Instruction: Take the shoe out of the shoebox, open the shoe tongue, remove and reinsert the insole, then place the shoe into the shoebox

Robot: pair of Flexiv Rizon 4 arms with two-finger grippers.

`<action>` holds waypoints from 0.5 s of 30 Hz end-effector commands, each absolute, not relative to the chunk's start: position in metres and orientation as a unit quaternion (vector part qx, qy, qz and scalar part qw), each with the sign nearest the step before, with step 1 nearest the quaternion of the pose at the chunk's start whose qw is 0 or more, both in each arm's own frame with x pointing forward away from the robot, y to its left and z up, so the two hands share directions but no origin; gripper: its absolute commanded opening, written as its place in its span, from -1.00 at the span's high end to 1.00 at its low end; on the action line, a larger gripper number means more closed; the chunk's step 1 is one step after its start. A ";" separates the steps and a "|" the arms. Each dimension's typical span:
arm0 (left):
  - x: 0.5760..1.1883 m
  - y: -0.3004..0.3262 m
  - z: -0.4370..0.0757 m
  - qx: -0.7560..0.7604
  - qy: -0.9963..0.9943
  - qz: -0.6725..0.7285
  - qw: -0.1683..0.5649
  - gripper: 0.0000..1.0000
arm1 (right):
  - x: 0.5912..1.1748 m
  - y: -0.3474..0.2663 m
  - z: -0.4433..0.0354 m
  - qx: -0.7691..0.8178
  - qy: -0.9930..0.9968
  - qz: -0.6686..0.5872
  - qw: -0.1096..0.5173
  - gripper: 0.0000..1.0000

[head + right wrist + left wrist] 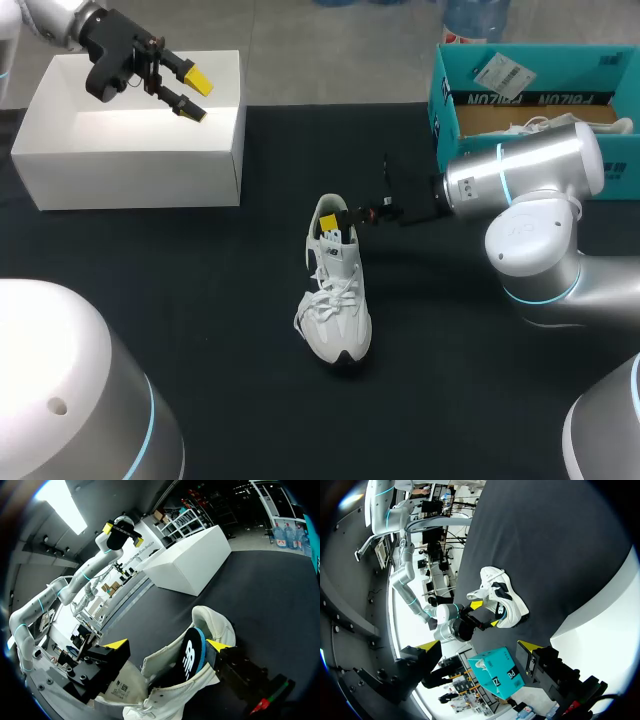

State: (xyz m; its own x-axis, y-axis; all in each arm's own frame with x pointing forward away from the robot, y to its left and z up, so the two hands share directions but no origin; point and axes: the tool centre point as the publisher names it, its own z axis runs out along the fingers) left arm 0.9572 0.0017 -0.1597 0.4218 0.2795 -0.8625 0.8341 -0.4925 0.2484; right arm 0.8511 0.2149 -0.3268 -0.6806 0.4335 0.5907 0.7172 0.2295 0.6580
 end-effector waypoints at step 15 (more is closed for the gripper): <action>0.957 0.002 -0.159 0.768 0.363 -0.396 0.348 -1.00 | 0.852 0.211 -0.300 -0.376 -0.787 -0.471 0.134 -1.00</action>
